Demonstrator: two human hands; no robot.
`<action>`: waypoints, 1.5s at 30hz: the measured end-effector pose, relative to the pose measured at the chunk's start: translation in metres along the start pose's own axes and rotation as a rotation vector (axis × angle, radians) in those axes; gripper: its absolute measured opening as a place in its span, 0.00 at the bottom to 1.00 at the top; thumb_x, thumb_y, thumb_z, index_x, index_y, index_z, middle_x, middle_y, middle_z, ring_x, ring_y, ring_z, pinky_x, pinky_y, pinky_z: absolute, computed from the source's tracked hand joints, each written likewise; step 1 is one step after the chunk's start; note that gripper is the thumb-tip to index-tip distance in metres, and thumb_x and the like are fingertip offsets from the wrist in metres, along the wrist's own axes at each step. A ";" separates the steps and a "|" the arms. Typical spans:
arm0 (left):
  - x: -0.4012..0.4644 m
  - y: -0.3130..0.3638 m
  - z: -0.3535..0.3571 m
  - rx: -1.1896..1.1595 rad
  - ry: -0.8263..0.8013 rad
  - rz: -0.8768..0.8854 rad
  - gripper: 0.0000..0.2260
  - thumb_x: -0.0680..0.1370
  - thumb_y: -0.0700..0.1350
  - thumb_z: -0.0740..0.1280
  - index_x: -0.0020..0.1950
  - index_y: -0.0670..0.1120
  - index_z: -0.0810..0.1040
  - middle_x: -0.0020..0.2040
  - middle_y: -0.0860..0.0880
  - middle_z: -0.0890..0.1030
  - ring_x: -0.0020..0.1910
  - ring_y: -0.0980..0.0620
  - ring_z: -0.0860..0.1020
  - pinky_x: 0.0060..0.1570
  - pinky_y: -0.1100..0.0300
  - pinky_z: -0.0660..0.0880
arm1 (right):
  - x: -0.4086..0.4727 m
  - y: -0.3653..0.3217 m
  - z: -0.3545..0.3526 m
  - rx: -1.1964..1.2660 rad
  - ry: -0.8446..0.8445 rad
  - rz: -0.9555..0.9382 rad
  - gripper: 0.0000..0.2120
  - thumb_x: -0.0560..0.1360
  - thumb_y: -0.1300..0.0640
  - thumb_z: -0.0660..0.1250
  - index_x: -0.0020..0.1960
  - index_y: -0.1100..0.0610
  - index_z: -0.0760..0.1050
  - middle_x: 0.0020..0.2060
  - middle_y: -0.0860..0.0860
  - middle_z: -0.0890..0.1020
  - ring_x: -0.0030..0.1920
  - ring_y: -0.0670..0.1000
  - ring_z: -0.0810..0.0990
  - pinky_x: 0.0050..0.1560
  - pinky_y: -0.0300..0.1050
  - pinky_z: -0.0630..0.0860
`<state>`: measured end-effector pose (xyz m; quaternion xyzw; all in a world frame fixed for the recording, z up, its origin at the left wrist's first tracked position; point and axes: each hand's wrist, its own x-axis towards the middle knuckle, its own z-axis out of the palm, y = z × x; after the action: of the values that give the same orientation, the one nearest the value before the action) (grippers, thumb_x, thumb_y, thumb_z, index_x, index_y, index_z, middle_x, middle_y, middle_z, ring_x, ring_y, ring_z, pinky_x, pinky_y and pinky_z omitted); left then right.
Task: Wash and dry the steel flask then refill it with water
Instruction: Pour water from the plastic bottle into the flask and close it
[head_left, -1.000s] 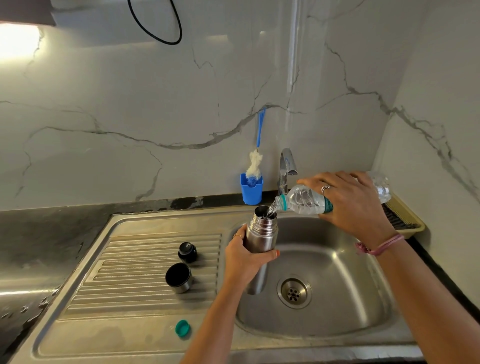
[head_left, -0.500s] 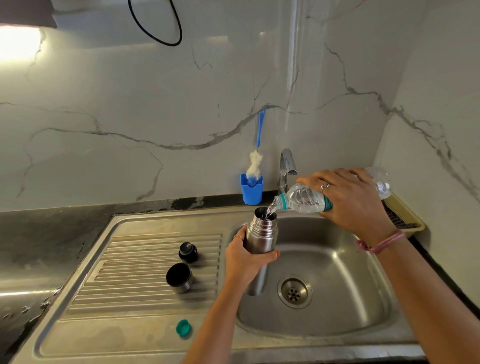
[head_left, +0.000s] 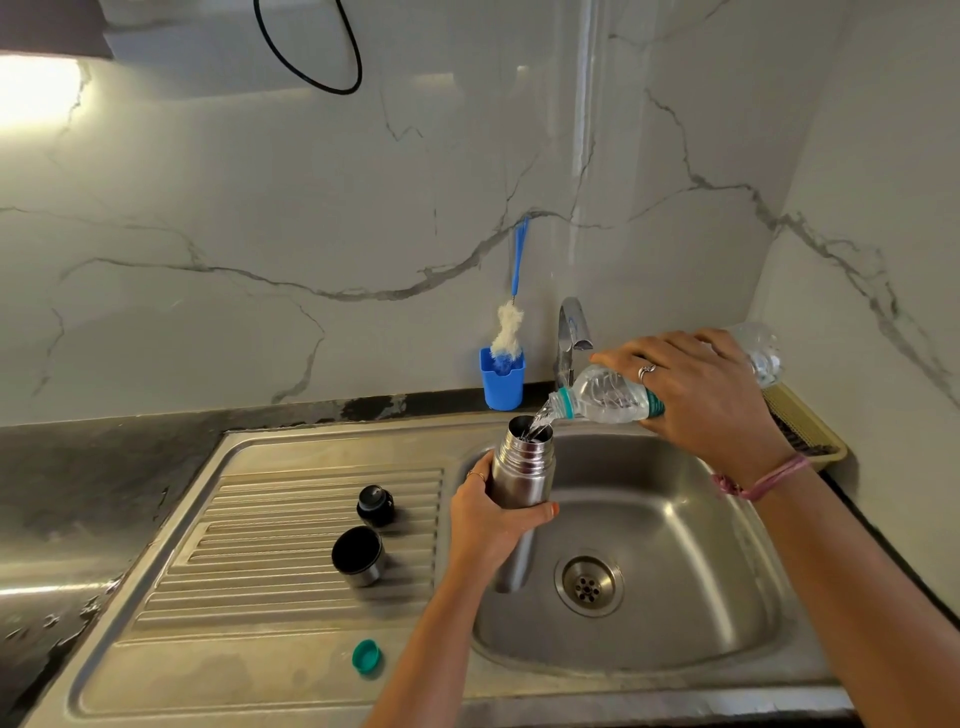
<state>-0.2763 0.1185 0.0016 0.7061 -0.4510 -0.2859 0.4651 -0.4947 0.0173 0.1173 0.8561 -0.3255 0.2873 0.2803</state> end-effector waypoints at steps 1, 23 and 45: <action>0.000 0.000 0.000 -0.001 -0.002 0.003 0.37 0.60 0.49 0.83 0.66 0.50 0.74 0.55 0.54 0.80 0.52 0.57 0.77 0.53 0.61 0.74 | 0.000 0.001 0.000 -0.003 0.004 -0.006 0.37 0.58 0.51 0.83 0.65 0.47 0.76 0.52 0.47 0.82 0.50 0.53 0.81 0.54 0.49 0.65; 0.001 -0.003 0.005 -0.010 -0.005 0.025 0.39 0.60 0.49 0.83 0.68 0.52 0.73 0.57 0.55 0.80 0.54 0.56 0.78 0.59 0.54 0.77 | 0.007 0.008 0.000 -0.059 0.041 -0.076 0.29 0.68 0.59 0.77 0.66 0.45 0.75 0.55 0.46 0.81 0.55 0.52 0.79 0.57 0.50 0.65; 0.001 0.001 0.010 -0.009 -0.016 0.024 0.36 0.60 0.47 0.83 0.65 0.53 0.75 0.54 0.56 0.81 0.52 0.57 0.79 0.56 0.56 0.77 | 0.020 0.010 -0.007 -0.145 0.098 -0.239 0.22 0.74 0.63 0.68 0.65 0.46 0.75 0.55 0.48 0.81 0.56 0.52 0.79 0.58 0.50 0.65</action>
<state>-0.2845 0.1139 -0.0016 0.6962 -0.4619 -0.2880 0.4680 -0.4916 0.0073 0.1385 0.8513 -0.2272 0.2689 0.3890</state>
